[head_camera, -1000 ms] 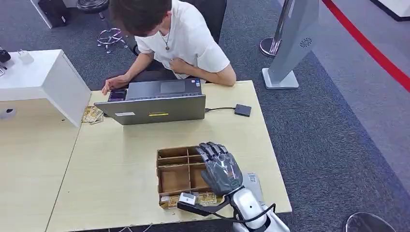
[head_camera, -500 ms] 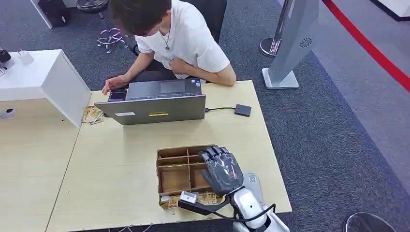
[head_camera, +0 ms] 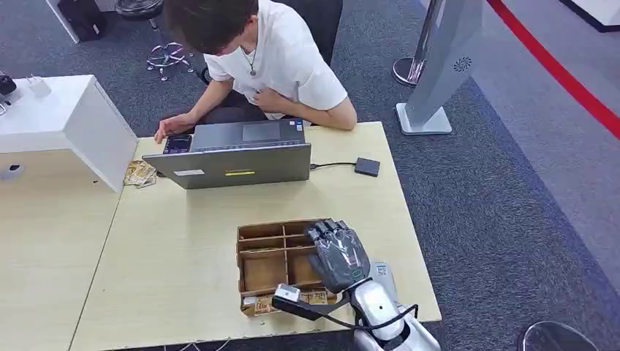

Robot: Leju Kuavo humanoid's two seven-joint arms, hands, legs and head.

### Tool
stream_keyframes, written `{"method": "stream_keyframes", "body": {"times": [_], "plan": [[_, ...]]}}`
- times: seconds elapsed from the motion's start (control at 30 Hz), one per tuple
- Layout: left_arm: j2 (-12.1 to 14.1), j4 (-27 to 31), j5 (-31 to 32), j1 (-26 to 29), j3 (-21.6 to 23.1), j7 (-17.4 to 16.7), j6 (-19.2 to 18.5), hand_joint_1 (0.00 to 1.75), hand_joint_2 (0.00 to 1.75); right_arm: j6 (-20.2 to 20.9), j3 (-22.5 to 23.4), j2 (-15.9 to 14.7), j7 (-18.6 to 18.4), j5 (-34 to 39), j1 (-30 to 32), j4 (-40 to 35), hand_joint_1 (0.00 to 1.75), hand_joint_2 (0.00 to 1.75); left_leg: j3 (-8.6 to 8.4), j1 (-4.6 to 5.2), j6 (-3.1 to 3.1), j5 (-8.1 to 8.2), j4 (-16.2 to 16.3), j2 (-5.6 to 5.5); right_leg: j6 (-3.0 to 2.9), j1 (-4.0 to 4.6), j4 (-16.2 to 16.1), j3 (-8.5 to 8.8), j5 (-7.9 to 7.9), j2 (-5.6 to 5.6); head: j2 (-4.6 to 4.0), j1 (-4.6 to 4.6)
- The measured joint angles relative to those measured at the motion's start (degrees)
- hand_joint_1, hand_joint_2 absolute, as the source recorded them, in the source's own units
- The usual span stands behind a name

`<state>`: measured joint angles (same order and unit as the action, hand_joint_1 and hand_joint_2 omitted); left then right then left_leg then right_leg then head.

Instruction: Pass the card to the sensor for recognition and then transmit it.

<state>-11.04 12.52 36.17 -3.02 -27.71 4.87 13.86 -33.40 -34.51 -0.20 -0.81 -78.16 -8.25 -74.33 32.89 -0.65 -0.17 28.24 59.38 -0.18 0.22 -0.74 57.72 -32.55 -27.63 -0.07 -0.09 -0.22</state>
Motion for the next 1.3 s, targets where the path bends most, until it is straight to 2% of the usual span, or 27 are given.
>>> {"method": "stream_keyframes", "body": {"times": [0.03, 0.07, 0.13, 0.2, 0.37, 0.4, 0.63, 1.3], "plan": [[0.0, 0.0, 0.0, 0.0, 0.0, 0.0, -0.1, 0.0, 0.0, 0.1, 0.1, 0.0, 0.0, 0.0, -0.3, 0.5, 1.03, 1.75, 0.0, 0.0, 0.0, 0.0, 0.0, 0.0, 0.0, 0.0, 0.0, 0.0, 0.0, 0.0, 0.0, 0.0], [0.0, 0.0, 0.0, 0.0, 0.0, 0.0, -0.1, 0.0, 0.0, 0.2, 0.3, 0.0, 0.0, 0.3, -0.6, 1.0, 1.41, 1.75, 0.0, 0.0, 0.0, 0.0, 0.0, 0.0, 0.0, 0.0, 0.0, 0.0, 0.0, 0.0, 0.0, 0.0], [0.0, 0.0, 0.1, 0.0, 0.0, 0.0, -0.1, 0.0, 0.0, 0.2, 0.4, 0.0, -0.1, 0.4, -0.8, 1.1, 1.48, 1.75, 0.0, 0.0, 0.0, 0.0, 0.0, 0.0, 0.0, 0.0, 0.0, 0.0, 0.0, 0.0, 0.0, 0.0], [0.0, 0.0, 0.2, 0.0, 0.0, 0.0, -0.1, 0.0, 0.0, 0.2, 0.4, 0.0, -0.1, 0.4, -0.8, 1.2, 1.47, 1.75, 0.0, 0.0, 0.0, 0.0, 0.0, 0.0, 0.0, 0.0, 0.0, 0.0, 0.0, 0.0, 0.0, 0.0], [0.0, 0.0, 0.2, 0.0, 0.0, 0.0, -0.1, 0.0, 0.0, 0.2, 0.7, 0.0, -0.1, 0.4, -0.8, 1.1, 1.59, 1.75, 0.0, 0.0, 0.0, 0.0, 0.0, 0.0, 0.0, 0.0, 0.0, 0.0, 0.0, 0.0, 0.0, 0.0], [0.0, 0.0, 0.2, 0.0, 0.0, 0.0, -0.1, 0.0, 0.0, 0.2, 0.8, 0.0, -0.1, 0.4, -0.8, 1.0, 1.55, 1.75, 0.0, 0.0, 0.0, 0.0, 0.0, 0.0, 0.0, 0.0, 0.0, 0.0, 0.0, 0.0, 0.0, 0.0], [0.0, 0.0, 0.2, 0.0, -0.5, 0.0, -0.1, 0.0, 0.0, -0.5, 1.0, 0.0, 0.1, 0.2, -0.6, -1.3, 1.75, 1.75, -0.01, 0.0, 0.0, 0.0, 0.0, 0.0, 0.0, 0.0, 0.0, 0.0, 0.0, 0.0, 0.0, 0.0], [0.0, 0.0, 0.1, 0.1, -2.0, 0.0, 0.0, 0.0, 0.0, -3.9, 1.4, -1.8, 1.2, -0.9, 4.2, -17.2, 1.75, 1.75, -0.01, 0.0, 0.0, 0.0, 0.0, 0.0, 0.0, 0.0, 0.0, -0.01, 0.0, 0.0, 0.0, 0.0]]}}
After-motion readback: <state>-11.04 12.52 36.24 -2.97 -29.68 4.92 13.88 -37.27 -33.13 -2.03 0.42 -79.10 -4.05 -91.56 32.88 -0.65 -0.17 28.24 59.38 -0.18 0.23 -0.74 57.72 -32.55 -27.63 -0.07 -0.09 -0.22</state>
